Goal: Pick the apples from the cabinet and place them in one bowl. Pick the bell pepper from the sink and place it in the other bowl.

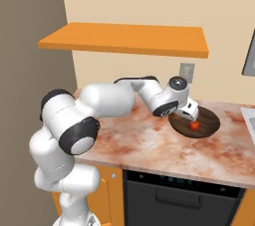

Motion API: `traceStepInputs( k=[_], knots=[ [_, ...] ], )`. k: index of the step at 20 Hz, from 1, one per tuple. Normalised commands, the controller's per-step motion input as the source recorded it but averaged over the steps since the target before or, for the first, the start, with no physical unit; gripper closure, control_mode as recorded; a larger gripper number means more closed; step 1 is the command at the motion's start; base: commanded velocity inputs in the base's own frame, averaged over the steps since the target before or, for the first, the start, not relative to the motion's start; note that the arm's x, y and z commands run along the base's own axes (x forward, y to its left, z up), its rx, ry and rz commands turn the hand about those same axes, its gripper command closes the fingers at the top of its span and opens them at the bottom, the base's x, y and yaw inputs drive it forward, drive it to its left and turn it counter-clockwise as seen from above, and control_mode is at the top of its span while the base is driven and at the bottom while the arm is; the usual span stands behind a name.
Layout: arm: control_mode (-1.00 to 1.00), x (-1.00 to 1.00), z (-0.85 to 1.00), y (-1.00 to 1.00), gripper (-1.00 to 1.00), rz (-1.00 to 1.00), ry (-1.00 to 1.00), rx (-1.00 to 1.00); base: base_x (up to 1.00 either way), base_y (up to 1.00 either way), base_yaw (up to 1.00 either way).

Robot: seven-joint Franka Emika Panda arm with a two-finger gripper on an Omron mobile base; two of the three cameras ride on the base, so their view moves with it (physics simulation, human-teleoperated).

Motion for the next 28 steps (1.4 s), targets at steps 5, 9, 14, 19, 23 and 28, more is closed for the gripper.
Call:
traceStepInputs(
  k=[5, 9, 14, 19, 23, 28],
  knots=[
    [-1.0, 0.24, -0.13, -0.25, 1.0, 0.0, 0.0, 0.06, 0.0, 0.0, 0.0],
    [-1.0, 0.16, -0.24, -0.12, 1.0, 0.0, 0.01, 0.15, 0.0, 0.0, 0.0],
    [-1.0, 0.24, -0.2, -0.12, 1.0, 0.0, 0.01, 0.09, 0.0, 0.0, 0.0],
    [-1.0, 0.27, -0.09, -0.11, 1.0, 0.0, 0.02, 0.0, 0.0, 0.0, 0.0],
    [-1.0, 0.27, -0.11, -0.09, 1.0, 0.0, 0.0, 0.0, 0.0, 0.0, 0.0],
    [-1.0, 0.26, -0.15, -0.01, 1.0, 0.0, 0.0, 0.0, 0.0, 0.0, 0.0]
  ],
)
